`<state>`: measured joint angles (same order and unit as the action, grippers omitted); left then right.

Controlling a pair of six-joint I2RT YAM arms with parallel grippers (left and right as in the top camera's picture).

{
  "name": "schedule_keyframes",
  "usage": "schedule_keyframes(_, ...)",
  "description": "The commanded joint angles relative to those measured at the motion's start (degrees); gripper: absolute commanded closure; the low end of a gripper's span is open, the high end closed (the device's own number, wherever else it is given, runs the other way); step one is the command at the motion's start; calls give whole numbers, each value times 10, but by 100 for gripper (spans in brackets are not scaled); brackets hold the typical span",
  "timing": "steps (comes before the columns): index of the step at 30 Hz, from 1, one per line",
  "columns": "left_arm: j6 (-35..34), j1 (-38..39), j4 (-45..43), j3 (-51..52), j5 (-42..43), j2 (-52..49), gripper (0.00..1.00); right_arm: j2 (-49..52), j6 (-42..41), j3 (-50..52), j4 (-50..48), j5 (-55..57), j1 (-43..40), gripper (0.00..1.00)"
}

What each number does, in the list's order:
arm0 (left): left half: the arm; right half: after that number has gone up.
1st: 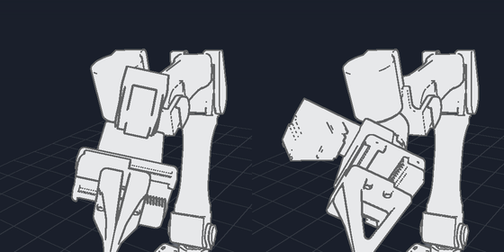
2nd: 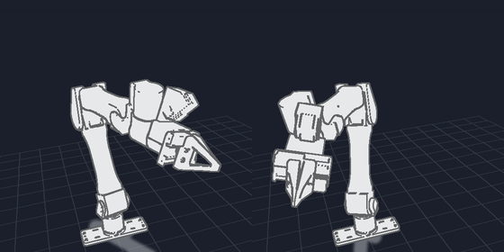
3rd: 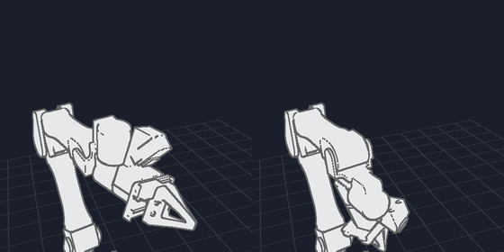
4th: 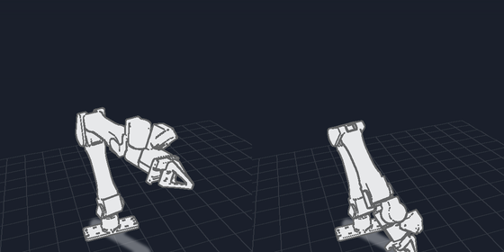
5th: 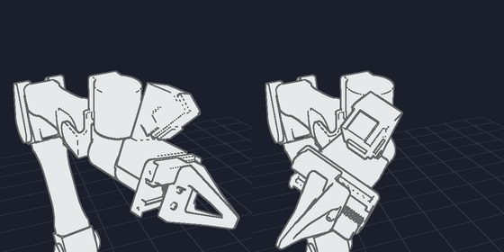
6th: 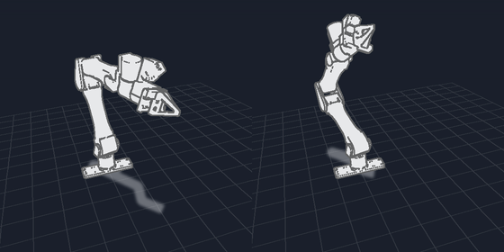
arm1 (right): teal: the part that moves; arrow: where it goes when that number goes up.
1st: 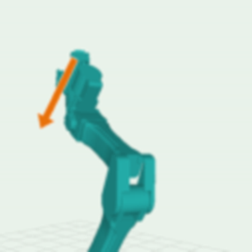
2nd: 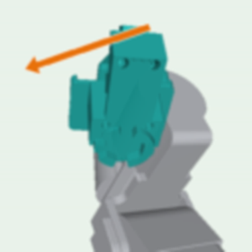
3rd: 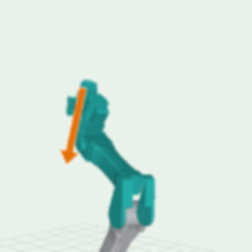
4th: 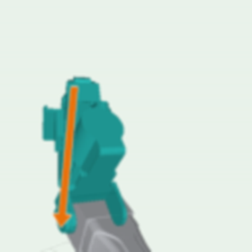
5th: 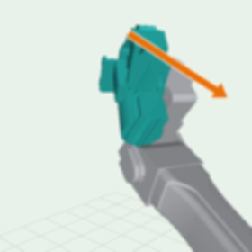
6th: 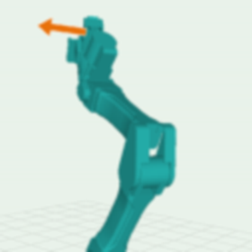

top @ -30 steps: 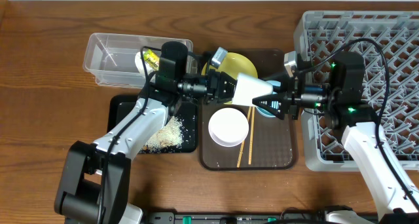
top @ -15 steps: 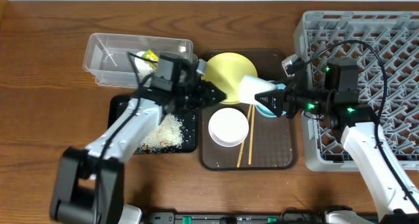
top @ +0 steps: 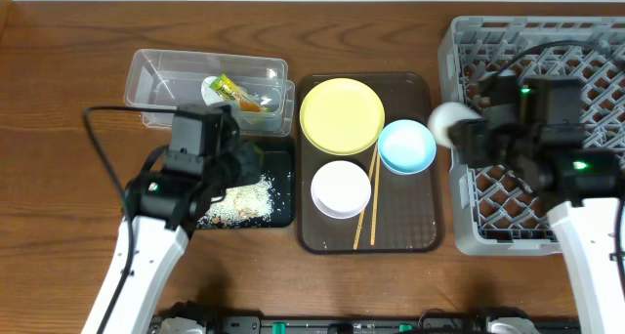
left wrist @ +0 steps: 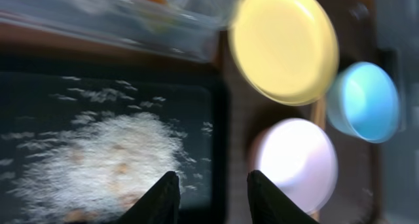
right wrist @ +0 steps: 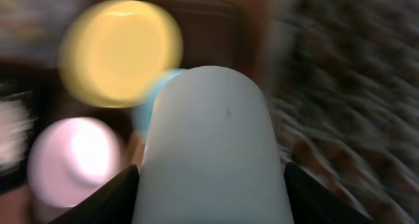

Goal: Sort waste into correct bins and load items into the dishwasher rack
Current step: 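Place the white bowl into the dish rack with the right gripper and release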

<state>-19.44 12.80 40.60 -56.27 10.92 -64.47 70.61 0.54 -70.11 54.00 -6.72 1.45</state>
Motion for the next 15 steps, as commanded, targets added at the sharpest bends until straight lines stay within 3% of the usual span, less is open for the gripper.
schedule_keyframes(1,14,-2,5,-3,-86,22,62,-2,-33,-18,21,113,-49,99)
schedule_keyframes(15,-12,-2,3,-2,-86,7,62,54,-59,-18,98,111,-255,99)
